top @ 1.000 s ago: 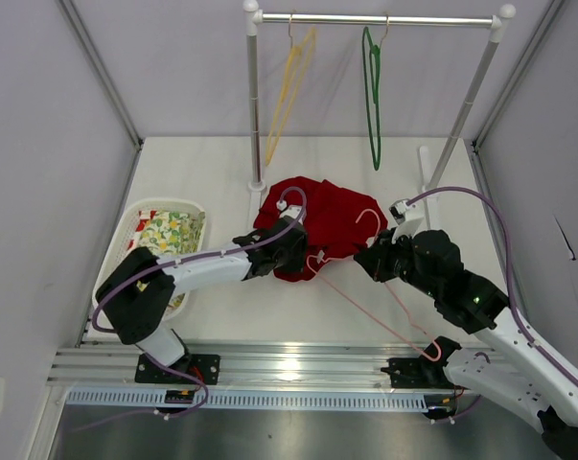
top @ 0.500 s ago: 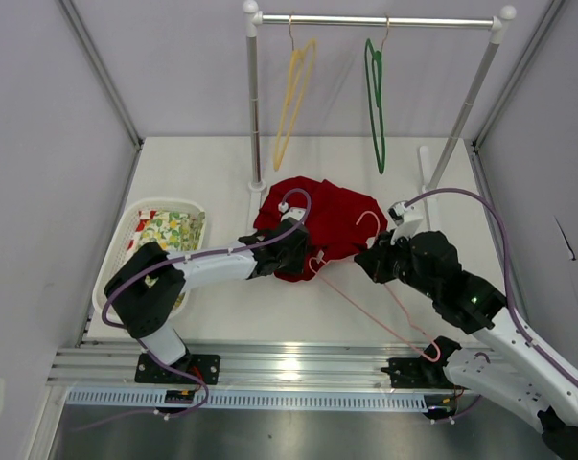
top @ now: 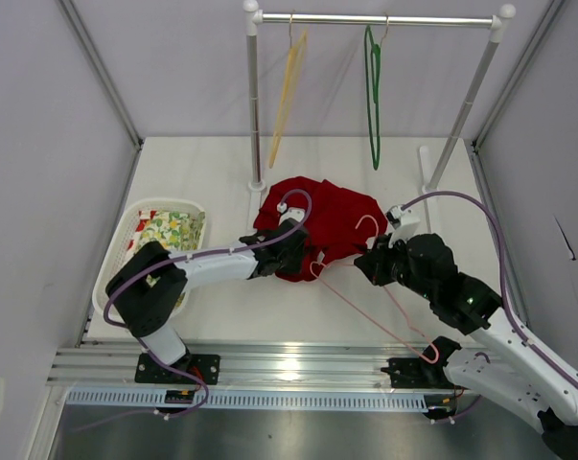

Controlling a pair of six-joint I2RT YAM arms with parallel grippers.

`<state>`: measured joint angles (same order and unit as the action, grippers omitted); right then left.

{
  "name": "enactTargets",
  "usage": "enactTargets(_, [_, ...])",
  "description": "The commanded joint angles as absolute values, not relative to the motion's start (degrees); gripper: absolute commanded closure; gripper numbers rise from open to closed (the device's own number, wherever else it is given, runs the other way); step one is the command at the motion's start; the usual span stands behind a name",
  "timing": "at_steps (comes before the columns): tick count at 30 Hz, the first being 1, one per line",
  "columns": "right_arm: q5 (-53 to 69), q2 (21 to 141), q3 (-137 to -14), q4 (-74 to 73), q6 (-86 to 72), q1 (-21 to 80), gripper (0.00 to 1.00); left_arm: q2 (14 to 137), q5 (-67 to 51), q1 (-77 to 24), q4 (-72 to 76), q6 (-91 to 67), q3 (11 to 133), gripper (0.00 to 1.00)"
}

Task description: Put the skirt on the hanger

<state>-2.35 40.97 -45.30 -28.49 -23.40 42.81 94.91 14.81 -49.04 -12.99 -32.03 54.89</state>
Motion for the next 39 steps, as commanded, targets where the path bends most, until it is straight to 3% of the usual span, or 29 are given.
enactTargets(1, [-3.08, 40.78, -45.09, -25.84, -22.94, 43.07, 1.0, 96.59, 16.52, -49.39, -12.13, -31.9, 57.04, 0.6])
enactTargets(4, [-3.16, 40.69, -45.09, -25.93, -22.85, 43.07, 1.0, 96.86, 16.61, -49.39, -11.52, -32.25, 56.34, 0.66])
enactTargets(16, [-3.43, 40.87, -43.68, -25.32, -22.85, 43.07, 1.0, 98.09, 15.56, -49.39, -10.46, -31.64, 56.6, 0.68])
enactTargets(26, [-2.46, 41.22, -41.48, -22.24, -23.2, 43.07, 1.0, 97.12, 15.82, -49.39, -9.58, -31.03, 55.11, 1.0])
enactTargets(39, [-0.88, 40.96, -38.15, -17.41, -23.64, 43.07, 1.0, 84.91, 13.63, -49.22, -11.16, -29.36, 50.19, 1.0])
